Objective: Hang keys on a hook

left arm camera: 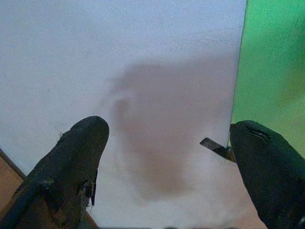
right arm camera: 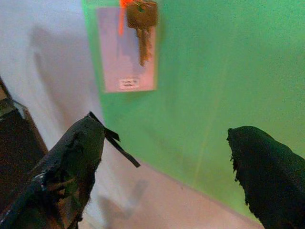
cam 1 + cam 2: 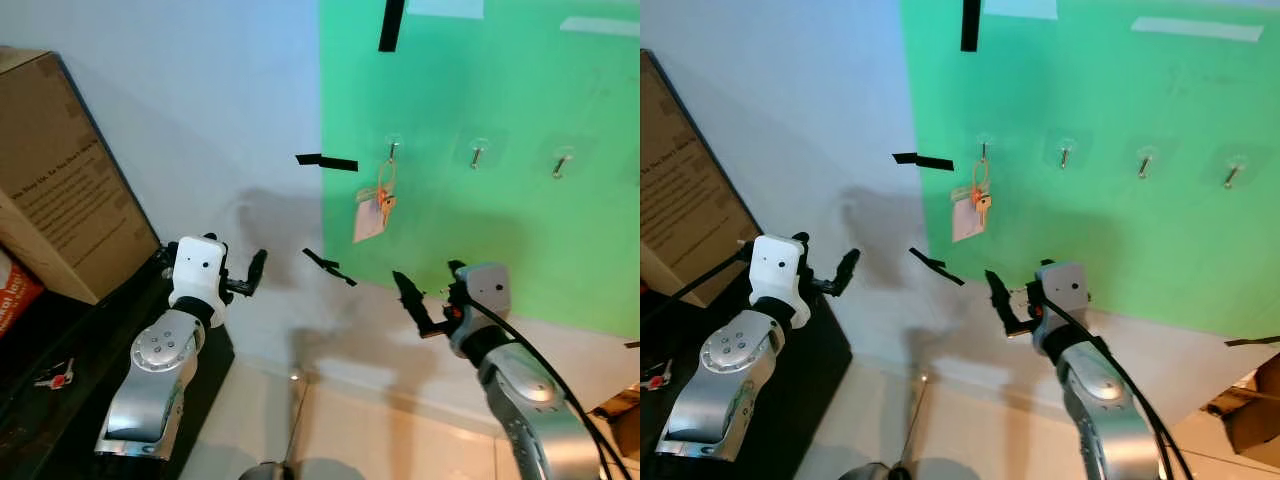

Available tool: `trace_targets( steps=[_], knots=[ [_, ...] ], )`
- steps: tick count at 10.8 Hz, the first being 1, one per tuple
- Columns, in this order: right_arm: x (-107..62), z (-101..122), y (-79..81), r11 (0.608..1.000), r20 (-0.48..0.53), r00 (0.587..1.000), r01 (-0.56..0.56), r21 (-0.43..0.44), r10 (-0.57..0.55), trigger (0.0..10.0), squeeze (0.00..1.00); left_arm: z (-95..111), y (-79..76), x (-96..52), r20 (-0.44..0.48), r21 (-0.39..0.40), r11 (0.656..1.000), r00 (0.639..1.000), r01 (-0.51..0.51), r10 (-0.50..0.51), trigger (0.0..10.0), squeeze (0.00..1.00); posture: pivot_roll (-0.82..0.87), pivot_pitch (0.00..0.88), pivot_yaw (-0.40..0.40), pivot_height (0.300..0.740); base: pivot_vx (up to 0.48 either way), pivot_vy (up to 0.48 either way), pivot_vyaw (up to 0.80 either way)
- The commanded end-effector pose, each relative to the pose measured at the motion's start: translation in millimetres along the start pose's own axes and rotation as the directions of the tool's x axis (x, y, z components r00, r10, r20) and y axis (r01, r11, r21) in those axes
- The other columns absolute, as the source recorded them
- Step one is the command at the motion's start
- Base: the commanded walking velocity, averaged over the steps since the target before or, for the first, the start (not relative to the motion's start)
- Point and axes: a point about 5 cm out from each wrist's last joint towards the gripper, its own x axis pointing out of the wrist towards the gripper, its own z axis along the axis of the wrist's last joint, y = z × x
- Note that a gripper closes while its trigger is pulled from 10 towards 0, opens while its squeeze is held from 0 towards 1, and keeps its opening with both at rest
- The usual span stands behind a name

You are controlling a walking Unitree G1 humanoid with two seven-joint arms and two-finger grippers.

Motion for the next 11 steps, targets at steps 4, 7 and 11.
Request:
trace_targets(
  steps=[4,7,11],
  knots=[
    [0.7,3.6,1.3,0.999,0.009,1.000,-0.028,-0.018,0.028,10.0,1.00,7.0,-0.8,-4.4,0.036,0.025,1.000,0.999,0.009,-0.010,10.0,1.00,-0.08,0.000,0.030,0.732,0.000,0.000,0.53],
    [-1.5,2.2,0.7,0.999,0.012,1.000,-0.019,-0.027,0.019,10.0,1.00,7.9,-0.7,-5.1,0.041,0.021,1.000,0.999,0.015,-0.016,10.0,1.00,-0.09,0.000,0.037,0.732,0.000,0.000,0.80],
    [-2.5,1.3,2.4,1.000,0.001,1.000,-0.020,0.004,0.020,10.0,1.00,8.8,0.2,-5.5,0.037,0.017,0.999,0.999,0.033,-0.033,10.0,1.00,-0.09,0.000,0.046,0.732,0.000,0.000,0.80]
  ],
)
